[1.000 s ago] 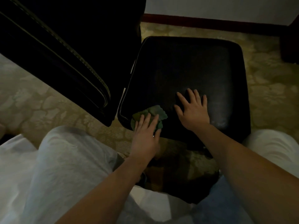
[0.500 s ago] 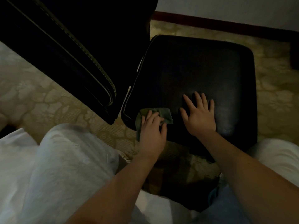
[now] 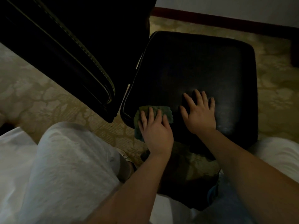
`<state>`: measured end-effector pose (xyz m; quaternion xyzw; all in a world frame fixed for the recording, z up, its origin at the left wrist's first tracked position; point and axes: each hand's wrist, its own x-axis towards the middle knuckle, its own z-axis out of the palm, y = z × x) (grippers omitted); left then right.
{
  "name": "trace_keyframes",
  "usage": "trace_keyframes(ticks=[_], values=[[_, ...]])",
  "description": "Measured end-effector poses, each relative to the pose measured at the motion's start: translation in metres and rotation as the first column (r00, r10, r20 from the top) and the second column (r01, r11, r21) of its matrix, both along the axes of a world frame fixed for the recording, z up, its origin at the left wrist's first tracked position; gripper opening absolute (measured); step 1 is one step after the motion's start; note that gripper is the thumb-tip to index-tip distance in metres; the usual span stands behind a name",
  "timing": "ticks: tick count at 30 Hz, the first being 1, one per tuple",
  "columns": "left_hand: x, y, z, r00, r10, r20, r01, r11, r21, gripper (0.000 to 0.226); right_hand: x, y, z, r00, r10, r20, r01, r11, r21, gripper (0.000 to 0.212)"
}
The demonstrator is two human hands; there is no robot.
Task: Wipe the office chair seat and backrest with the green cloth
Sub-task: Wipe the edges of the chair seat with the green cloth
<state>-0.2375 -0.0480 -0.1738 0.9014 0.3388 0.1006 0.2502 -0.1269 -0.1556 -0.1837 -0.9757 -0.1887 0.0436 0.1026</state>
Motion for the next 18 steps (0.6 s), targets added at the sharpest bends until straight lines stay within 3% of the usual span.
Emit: trace_keyframes(ticks=[5, 14, 18], values=[[-0.006, 0.011, -0.014, 0.997, -0.055, 0.046, 0.05, 0.992, 0.115, 0.034, 0.0, 0.001, 0.002, 1.0, -0.005, -0.011, 0.005, 1.0, 0.019, 0.058], [-0.024, 0.036, -0.018, 0.992, -0.024, 0.127, 0.025, 1.0, -0.013, 0.035, -0.001, 0.0, 0.002, 1.0, 0.002, -0.013, -0.001, 0.999, 0.042, 0.058], [-0.023, 0.026, -0.021, 0.99, -0.087, 0.113, 0.083, 0.996, 0.034, 0.046, -0.001, 0.002, 0.001, 1.0, -0.007, 0.005, 0.007, 1.0, 0.024, 0.061]])
